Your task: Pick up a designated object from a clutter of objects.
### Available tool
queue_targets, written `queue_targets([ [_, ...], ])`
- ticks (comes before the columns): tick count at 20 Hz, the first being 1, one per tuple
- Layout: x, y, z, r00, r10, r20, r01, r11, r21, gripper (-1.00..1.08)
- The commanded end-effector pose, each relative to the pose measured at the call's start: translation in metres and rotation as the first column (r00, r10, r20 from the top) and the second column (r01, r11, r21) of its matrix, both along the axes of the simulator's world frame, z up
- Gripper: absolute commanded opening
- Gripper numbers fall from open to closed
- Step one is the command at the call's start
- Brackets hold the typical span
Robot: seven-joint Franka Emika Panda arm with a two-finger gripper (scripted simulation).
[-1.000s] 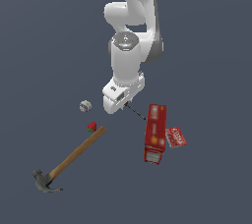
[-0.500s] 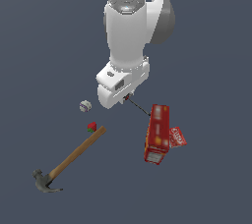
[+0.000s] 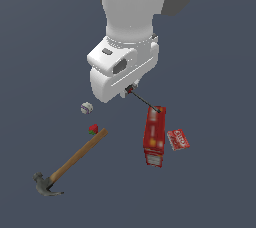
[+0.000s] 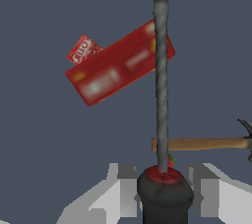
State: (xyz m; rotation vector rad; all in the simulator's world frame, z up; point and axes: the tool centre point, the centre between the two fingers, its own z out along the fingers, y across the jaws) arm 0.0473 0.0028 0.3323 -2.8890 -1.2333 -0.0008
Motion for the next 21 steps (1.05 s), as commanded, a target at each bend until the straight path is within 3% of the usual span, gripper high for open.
queue_targets([
  [1,0.008,0.000,0.018,1.000,0.000,0.000,0.000,1.000,0.000,-1.00],
  [11,0.028,0.001,0.061,1.000,0.000,0.000,0.000,1.000,0.000,-1.00],
  [21,0.034,0.001,0.070,1.000,0.000,0.000,0.000,1.000,0.000,-1.00],
])
